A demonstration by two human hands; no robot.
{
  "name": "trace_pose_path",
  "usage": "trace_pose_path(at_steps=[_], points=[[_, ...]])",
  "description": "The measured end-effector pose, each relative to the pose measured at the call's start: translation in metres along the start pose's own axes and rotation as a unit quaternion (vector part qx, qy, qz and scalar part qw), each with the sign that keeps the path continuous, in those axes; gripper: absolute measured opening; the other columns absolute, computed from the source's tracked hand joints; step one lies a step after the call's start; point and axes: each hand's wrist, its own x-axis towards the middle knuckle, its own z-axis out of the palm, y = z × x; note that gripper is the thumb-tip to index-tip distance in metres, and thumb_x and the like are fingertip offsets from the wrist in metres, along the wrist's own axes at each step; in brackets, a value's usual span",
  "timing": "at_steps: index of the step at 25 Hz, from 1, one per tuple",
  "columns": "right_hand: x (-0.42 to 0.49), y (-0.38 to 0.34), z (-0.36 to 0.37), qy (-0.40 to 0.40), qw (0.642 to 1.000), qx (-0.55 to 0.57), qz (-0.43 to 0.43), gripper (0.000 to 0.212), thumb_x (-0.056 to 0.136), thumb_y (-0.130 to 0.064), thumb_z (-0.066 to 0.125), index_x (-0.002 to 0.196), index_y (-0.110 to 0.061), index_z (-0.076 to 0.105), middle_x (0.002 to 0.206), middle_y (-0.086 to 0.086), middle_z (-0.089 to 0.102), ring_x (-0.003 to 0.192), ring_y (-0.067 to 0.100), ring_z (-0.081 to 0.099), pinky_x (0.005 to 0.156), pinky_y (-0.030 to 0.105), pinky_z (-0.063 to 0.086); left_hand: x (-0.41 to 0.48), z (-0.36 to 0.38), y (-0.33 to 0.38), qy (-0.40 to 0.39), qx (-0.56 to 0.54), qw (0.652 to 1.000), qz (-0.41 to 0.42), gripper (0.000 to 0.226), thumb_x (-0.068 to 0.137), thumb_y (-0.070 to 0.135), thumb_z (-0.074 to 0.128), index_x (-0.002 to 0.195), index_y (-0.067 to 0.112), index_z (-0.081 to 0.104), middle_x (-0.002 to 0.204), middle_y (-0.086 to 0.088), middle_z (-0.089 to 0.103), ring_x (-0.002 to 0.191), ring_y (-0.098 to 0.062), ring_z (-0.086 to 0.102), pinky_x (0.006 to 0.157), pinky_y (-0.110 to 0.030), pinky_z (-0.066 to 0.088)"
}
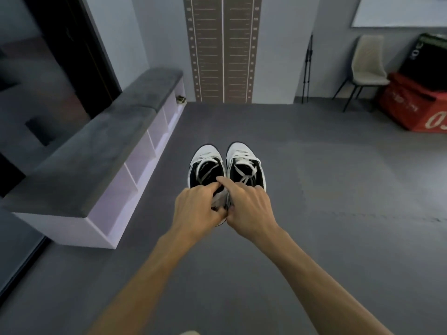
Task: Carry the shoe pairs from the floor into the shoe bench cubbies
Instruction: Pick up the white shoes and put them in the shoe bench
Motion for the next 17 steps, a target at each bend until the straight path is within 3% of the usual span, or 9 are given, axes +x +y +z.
trace_pose_path(at_steps=[8, 17], points=[[0.27, 0.144, 0.065, -0.008, 1.0, -0.018, -0.012, 0.073, 0.068, -0.012, 0.055, 0.138, -0.027, 0.044, 0.091, -0.002, 0.068, 0.081, 0.024, 0.061, 0.075, 0.039, 0.045, 0.291, 0.089, -0.064, 0.028, -0.02, 0.999, 0.006, 0.027, 0.069, 0.033, 0.063, 0.095, 0.028, 0.062, 0.068, 0.007, 0.063, 0.064, -0.016, 0.059, 0.058, -0.03, 0.044], [0.563, 0.313, 0.108, 0.022, 0.999, -0.015, 0.035, 0.074, 0.067, -0.011, 0.056, 0.139, -0.027, 0.044, 0.093, -0.001, 0.069, 0.082, 0.025, 0.062, 0.076, 0.039, 0.045, 0.632, 0.162, -0.104, -0.004, -0.02, 0.999, 0.038, 0.025, 0.069, 0.033, 0.062, 0.094, 0.027, 0.061, 0.068, 0.006, 0.063, 0.063, -0.018, 0.059, 0.06, -0.034, 0.048]])
